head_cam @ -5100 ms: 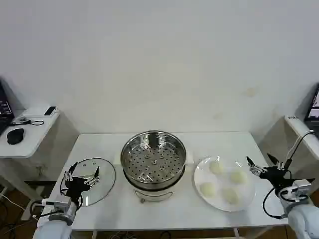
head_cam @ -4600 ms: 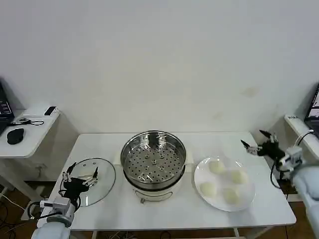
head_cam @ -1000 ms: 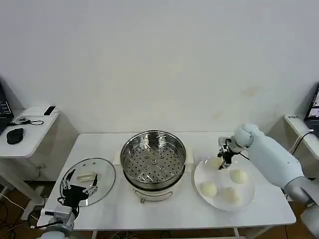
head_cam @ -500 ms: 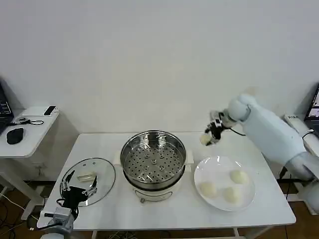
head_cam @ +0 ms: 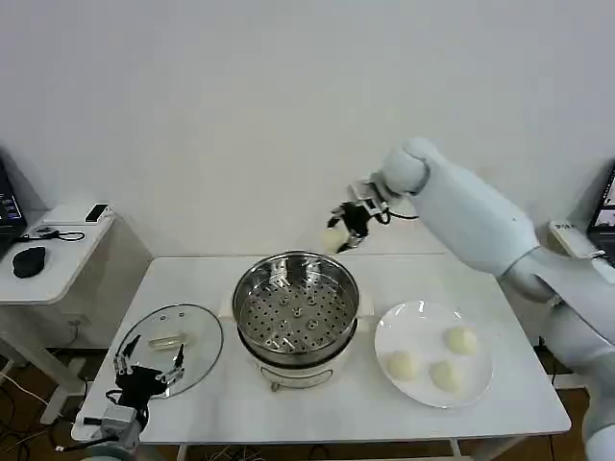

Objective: Take steamed baozi put them in steamer then cover it.

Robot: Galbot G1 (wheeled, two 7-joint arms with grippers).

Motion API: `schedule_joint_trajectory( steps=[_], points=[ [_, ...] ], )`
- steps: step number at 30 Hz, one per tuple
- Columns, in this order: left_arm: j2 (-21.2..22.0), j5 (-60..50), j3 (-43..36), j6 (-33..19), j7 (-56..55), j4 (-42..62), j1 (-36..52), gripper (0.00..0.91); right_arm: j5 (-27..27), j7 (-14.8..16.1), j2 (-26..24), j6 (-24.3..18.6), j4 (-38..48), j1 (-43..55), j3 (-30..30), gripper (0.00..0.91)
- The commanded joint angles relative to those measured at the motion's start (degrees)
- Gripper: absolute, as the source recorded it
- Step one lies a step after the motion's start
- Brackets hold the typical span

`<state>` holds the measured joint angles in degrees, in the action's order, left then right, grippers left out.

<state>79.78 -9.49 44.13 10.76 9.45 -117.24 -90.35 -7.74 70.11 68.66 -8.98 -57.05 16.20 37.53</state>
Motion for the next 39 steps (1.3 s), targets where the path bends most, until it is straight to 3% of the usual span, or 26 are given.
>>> schedule_joint_trajectory(
  steps=[1,3,7,10,16,25,39],
  points=[
    [0.1,-0.3,-0.1,0.1,0.1,-0.1,-0.4,0.907,-7.9,-2.3,4.8,-16.8,-3.2,2.6,3.8,0.625],
    [0.3,-0.4,-0.1,0.2,0.2,-0.2,-0.6,0.907,-11.7,-3.1,4.7,-19.6,-5.4,2.4,4.4,0.625],
    [0.5,-0.8,-0.1,0.3,0.2,0.1,-0.5,0.907,-19.9,-4.3,4.3,-21.2,-9.6,1.9,5.4,0.625],
    [0.6,-1.3,-0.2,0.4,0.4,0.2,-0.3,0.907,-22.5,-4.7,4.4,-21.3,-11.3,1.7,7.2,0.635],
    [0.9,-1.3,-0.2,0.6,0.6,0.3,0.4,0.907,-25.3,-4.2,6.5,-24.4,-10.7,0.7,8.4,0.635],
    [0.8,-1.3,0.4,0.7,0.6,0.0,-0.6,0.907,-22.9,-2.4,7.9,-24.6,-9.5,-0.2,9.4,0.635],
    [1.3,-0.9,0.4,1.3,0.7,-1.6,-1.3,0.907,-30.3,-3.8,12.2,-25.0,-0.3,-4.5,7.5,0.635]
  ],
)
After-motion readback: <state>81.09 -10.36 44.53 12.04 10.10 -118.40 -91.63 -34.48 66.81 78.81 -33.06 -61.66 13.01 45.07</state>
